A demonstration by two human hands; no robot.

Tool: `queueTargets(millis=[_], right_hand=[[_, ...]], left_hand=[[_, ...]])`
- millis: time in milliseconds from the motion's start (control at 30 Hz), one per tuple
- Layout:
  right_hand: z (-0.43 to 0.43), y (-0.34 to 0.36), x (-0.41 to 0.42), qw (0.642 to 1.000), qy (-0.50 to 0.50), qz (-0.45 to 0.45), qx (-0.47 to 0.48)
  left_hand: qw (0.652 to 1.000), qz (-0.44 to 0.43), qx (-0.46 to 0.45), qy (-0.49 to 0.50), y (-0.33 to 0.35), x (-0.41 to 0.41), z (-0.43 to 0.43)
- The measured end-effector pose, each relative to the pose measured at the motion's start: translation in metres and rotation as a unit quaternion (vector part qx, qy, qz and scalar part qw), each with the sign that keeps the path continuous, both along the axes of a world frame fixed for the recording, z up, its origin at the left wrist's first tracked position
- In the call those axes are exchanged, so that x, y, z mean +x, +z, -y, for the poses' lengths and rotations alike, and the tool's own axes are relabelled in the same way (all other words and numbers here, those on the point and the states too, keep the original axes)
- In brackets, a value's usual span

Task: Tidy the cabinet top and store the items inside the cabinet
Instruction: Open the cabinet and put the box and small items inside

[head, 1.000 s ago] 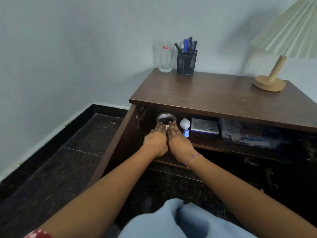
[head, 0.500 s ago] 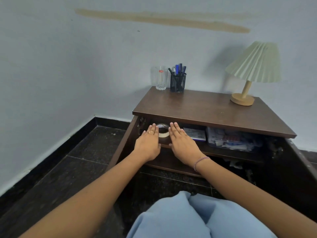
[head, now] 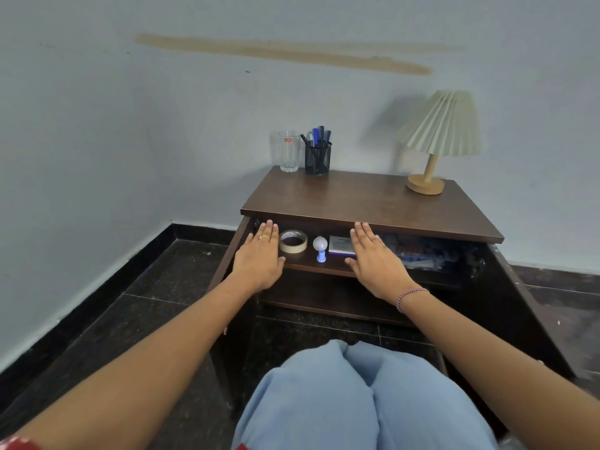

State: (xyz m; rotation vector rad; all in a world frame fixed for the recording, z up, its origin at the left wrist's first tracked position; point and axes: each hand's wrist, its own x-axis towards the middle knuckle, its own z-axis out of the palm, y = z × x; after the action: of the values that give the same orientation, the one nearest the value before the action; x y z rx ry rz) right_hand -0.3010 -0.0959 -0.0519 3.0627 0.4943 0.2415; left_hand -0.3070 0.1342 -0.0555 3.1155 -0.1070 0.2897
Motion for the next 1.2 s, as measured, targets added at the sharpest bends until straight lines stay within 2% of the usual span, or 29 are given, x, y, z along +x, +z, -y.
queueTargets(millis=[233,467,633,767,900,1067,1200], right_hand=[[0.074,0.004,-0.028,0.993,-0.119,-0.010,-0.004],[0.158,-0.004,-0.045,0.973,-0.218,-0.053,-0.055],[0.179,-0.013,-0.053,0.965,-0.236,-0.077,-0.085],[0.191,-0.025,-0.060,0.958,-0.250,-0.101,-0.094],[0.202,-0.038,-0.063,0.958,-0.244,-0.085,-0.121],[0.210,-0.033,-0.055,0.967,-0.203,-0.114,-0.104],[0.215,-0.035,-0.056,0.974,-0.182,-0.105,-0.081]], left_hand=[[1.000,-0.014,0.024,0.010,0.003,-0.019,-0.019],[0.997,-0.054,0.035,0.034,-0.007,-0.022,-0.043],[0.995,-0.085,0.014,0.041,-0.021,-0.022,-0.048],[0.997,-0.065,0.021,0.038,-0.026,-0.023,-0.050],[0.998,-0.052,0.023,0.035,-0.028,-0.024,-0.051],[0.998,-0.042,0.012,0.048,-0.029,-0.024,-0.039],[0.997,-0.039,-0.004,0.065,-0.028,-0.023,-0.020]])
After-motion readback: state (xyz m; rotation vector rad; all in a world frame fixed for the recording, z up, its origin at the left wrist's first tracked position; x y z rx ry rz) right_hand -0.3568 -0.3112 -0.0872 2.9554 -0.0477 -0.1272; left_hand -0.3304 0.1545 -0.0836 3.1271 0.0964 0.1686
